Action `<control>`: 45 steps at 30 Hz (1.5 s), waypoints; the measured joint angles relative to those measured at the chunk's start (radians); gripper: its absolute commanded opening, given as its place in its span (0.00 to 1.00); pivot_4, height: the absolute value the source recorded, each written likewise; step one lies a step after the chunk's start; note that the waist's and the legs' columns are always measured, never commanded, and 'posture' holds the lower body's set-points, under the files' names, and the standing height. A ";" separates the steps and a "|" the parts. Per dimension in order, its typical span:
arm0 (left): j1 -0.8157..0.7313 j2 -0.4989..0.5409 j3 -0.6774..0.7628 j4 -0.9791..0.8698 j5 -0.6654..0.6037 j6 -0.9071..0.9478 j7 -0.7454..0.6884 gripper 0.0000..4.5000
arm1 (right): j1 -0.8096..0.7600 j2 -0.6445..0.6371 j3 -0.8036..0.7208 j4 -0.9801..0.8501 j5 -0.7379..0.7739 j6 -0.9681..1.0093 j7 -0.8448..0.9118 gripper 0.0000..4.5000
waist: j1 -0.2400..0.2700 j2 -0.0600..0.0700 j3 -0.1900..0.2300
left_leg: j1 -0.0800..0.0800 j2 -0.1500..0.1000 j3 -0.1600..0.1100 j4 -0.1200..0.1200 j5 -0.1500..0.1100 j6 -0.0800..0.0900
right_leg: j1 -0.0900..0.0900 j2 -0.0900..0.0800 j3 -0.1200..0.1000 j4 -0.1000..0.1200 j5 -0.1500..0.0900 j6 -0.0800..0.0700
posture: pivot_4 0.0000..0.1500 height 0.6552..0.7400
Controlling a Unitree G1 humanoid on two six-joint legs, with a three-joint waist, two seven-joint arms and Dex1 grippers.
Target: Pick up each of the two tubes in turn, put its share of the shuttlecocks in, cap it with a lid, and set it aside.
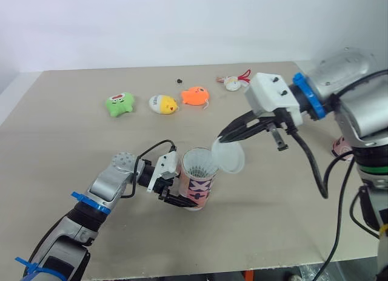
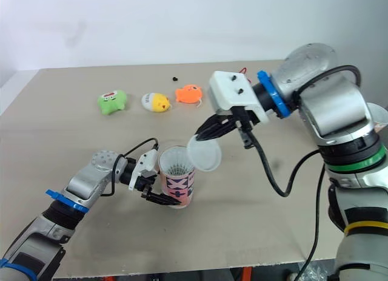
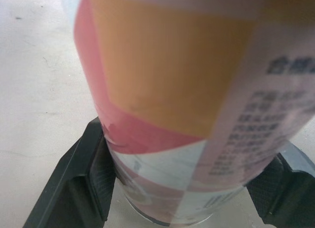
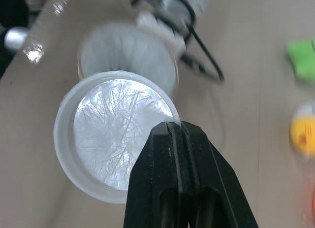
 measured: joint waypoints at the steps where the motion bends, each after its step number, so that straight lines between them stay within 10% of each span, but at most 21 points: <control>1: -0.001 0.000 -0.002 -0.001 -0.002 0.005 -0.002 0.71 | -0.011 0.021 0.004 0.000 -0.001 0.001 0.000 0.03 | 0.002 0.000 0.000 | 0.000 0.000 -0.001 0.000 0.000 0.001 | 0.000 0.000 0.000 0.000 0.000 -0.001 | 1.00 1.00; 17: -0.006 0.013 -0.023 -0.005 0.030 -0.049 0.012 0.71 | -0.048 0.202 0.126 -0.023 -0.062 -0.052 -0.001 0.03 | 0.005 -0.002 -0.001 | 0.001 0.002 -0.003 0.002 -0.001 0.001 | 0.002 0.002 -0.004 0.001 0.000 -0.002 | 1.00 1.00; 45: 0.052 -0.025 0.005 0.000 0.014 -0.081 0.063 0.71 | -0.089 0.146 0.200 0.026 -0.162 -0.251 0.005 0.03 | 0.008 -0.008 -0.007 | 0.002 0.000 -0.002 0.002 -0.001 0.001 | 0.003 -0.004 -0.006 0.001 -0.002 -0.006 | 1.00 1.00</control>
